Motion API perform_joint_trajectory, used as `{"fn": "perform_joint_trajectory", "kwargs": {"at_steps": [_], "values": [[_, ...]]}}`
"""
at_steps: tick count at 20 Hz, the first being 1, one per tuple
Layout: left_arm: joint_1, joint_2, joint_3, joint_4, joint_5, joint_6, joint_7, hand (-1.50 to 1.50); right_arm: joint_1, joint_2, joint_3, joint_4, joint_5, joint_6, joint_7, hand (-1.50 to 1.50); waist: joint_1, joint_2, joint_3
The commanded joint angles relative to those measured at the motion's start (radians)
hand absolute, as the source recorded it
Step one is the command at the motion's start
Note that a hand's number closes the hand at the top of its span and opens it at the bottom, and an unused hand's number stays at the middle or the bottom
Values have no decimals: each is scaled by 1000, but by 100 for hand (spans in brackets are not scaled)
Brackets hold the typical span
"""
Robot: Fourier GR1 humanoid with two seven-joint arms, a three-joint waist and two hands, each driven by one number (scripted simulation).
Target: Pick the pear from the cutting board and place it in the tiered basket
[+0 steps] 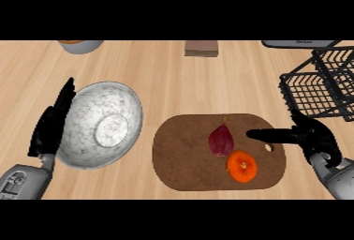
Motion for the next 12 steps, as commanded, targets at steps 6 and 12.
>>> {"fn": "perform_joint_trajectory", "kwargs": {"at_steps": [6,12], "values": [[24,-17,7,1,-21,3,6,0,-160,51,91,131,-60,4,244,-150,-7,-3,1],[35,-21,15,-65,-30,4,45,0,-198,51,145,155,-58,-7,244,-150,-14,-7,2]]}}
